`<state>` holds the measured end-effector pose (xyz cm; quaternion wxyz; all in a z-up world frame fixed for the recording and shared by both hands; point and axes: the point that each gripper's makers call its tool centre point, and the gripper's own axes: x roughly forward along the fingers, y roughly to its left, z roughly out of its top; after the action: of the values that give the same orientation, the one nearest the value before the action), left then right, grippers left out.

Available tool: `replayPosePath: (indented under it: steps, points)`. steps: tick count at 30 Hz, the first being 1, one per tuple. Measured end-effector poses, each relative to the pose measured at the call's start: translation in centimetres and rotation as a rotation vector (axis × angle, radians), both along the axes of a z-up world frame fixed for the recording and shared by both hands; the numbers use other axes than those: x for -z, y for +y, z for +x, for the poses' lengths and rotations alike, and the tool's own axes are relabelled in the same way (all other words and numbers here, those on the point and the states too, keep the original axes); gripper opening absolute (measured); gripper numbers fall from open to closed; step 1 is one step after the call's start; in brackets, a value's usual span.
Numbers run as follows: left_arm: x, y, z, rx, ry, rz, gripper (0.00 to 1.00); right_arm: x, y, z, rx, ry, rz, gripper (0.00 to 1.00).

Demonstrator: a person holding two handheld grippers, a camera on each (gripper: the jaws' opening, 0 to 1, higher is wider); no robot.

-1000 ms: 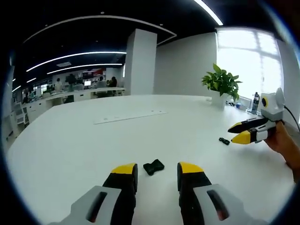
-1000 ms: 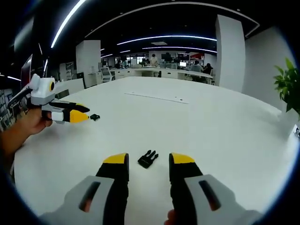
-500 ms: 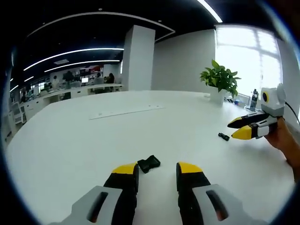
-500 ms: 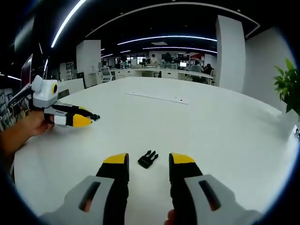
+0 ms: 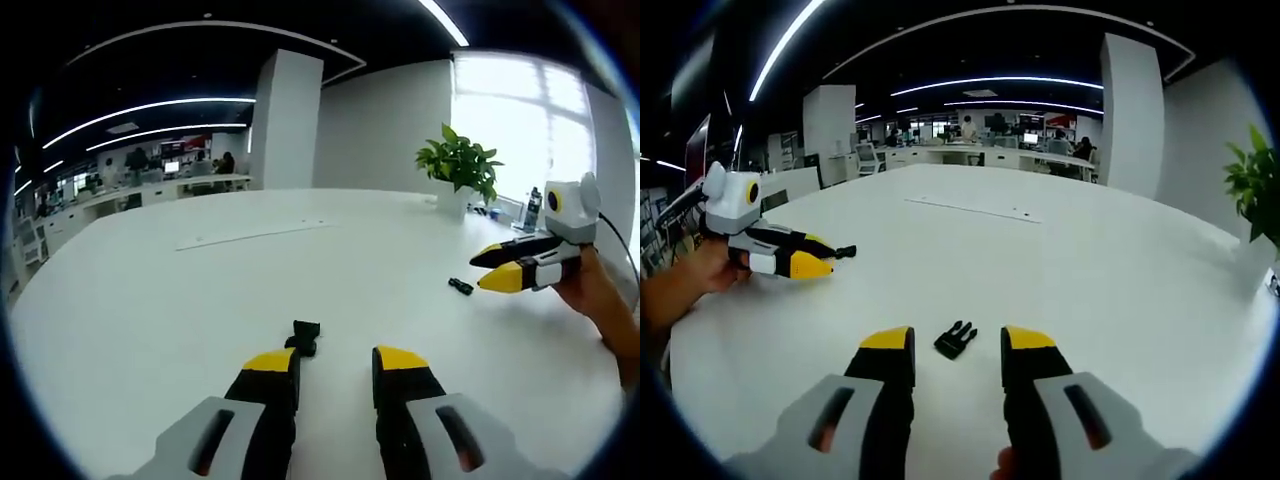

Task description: Snap the two parts of the plastic buckle together until the buckle closes and remains connected.

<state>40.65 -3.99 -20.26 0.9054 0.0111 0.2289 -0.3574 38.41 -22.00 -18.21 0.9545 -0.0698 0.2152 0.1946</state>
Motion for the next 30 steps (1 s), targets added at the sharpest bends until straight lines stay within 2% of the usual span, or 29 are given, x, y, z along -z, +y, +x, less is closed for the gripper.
replayPosePath:
  steps: [7, 12, 21, 24, 30]
  points:
    - [-0.2, 1.0, -0.2, -0.023, -0.006, 0.001, 0.29, -0.2, 0.4, 0.0, -0.009, -0.005, -0.003, 0.34]
    - [0.0, 1.6, 1.2, -0.039, -0.010, -0.005, 0.30, 0.0, 0.4, 0.0, -0.007, -0.002, -0.005, 0.34]
    - [0.5, 1.3, 2.5, -0.031, -0.027, 0.004, 0.35, 0.1, 0.0, 0.0, 0.003, -0.002, -0.014, 0.34]
    - [0.5, 1.8, 3.8, -0.028, -0.029, 0.004, 0.35, 0.1, -0.1, 0.0, 0.006, -0.002, -0.016, 0.34]
    - [0.4, 1.5, 3.3, -0.026, -0.036, 0.003, 0.35, 0.3, 0.0, 0.0, 0.003, 0.006, -0.016, 0.34]
